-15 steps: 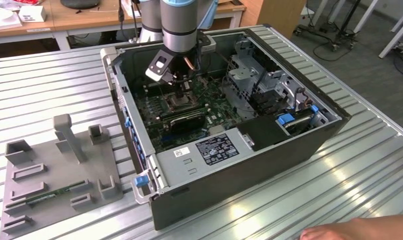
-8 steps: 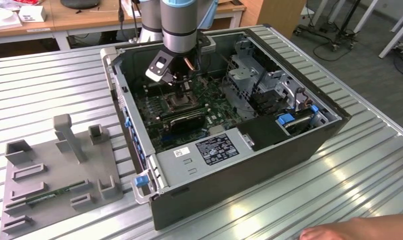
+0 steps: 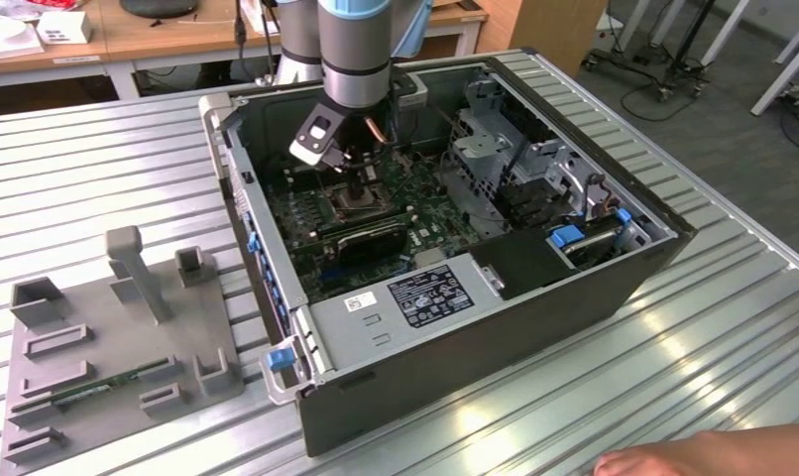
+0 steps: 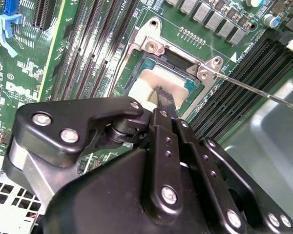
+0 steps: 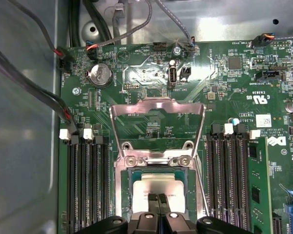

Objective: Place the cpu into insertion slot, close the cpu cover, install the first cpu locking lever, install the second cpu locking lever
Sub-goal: 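Place the cpu into insertion slot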

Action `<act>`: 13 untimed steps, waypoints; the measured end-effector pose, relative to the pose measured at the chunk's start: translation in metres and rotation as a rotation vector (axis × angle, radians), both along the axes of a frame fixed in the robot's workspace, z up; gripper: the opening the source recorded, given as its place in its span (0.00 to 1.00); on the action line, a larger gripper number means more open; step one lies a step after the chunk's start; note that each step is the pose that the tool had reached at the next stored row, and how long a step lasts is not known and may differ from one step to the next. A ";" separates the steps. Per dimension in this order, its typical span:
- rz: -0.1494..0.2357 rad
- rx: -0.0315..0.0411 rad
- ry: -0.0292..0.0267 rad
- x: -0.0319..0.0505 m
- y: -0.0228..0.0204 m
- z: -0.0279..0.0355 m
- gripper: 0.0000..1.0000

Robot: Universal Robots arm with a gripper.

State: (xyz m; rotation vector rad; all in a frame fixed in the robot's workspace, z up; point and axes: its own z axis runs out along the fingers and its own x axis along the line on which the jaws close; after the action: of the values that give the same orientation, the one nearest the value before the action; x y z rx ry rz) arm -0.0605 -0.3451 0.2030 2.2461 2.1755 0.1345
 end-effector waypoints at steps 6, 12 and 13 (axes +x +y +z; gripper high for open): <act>0.020 0.0001 0.0000 0.0002 0.0000 -0.0010 0.11; 0.021 -0.0005 0.0004 0.0001 -0.0001 -0.0035 0.11; 0.021 -0.0004 0.0003 0.0001 -0.0001 -0.0035 0.11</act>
State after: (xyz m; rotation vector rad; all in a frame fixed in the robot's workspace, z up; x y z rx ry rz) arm -0.0604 -0.3452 0.1994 2.2239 2.1994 0.1339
